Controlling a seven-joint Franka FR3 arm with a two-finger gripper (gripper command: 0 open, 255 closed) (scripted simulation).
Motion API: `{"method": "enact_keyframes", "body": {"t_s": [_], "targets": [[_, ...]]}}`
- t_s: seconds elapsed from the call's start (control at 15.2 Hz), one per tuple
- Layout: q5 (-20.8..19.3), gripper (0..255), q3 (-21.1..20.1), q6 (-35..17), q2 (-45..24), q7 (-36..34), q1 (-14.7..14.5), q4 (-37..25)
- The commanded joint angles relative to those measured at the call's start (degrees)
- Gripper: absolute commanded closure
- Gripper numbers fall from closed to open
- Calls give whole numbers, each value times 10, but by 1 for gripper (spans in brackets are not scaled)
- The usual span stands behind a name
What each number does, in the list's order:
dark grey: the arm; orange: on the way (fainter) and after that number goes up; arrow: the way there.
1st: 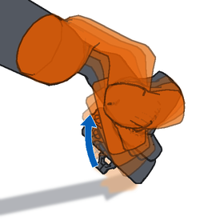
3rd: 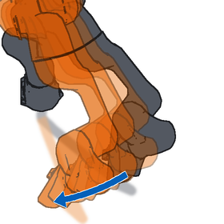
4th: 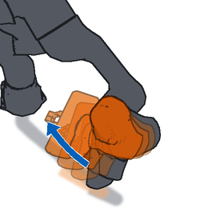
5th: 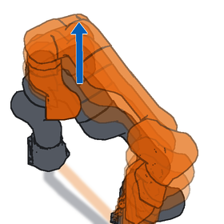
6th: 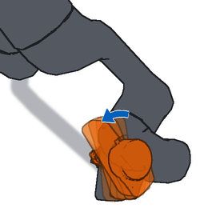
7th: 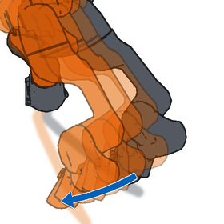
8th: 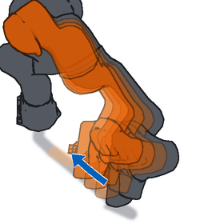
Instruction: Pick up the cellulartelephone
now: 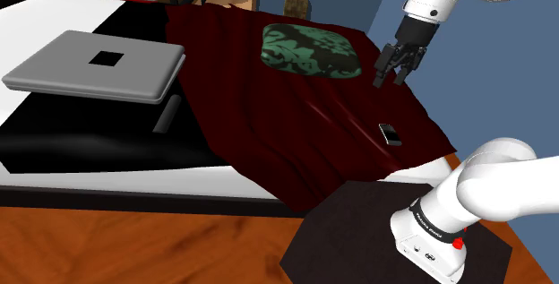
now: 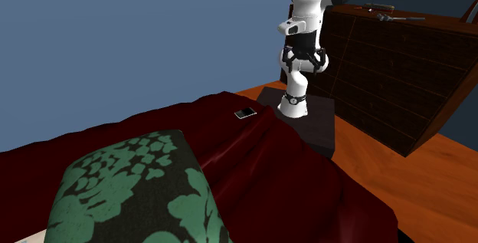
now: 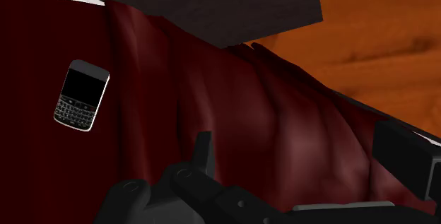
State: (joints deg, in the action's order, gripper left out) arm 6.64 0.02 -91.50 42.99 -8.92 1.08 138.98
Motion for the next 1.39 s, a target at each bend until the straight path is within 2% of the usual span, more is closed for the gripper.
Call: {"method": "enact_keyframes", "body": {"t_s": [0.0, 0.66, 1.32], "targets": [[0, 0, 0, 0, 0, 0, 0, 0], [-63, 0, 70, -116, -47, 42, 66, 100], [-126, 0, 149, -254, -161, 82, 137, 150]]}}
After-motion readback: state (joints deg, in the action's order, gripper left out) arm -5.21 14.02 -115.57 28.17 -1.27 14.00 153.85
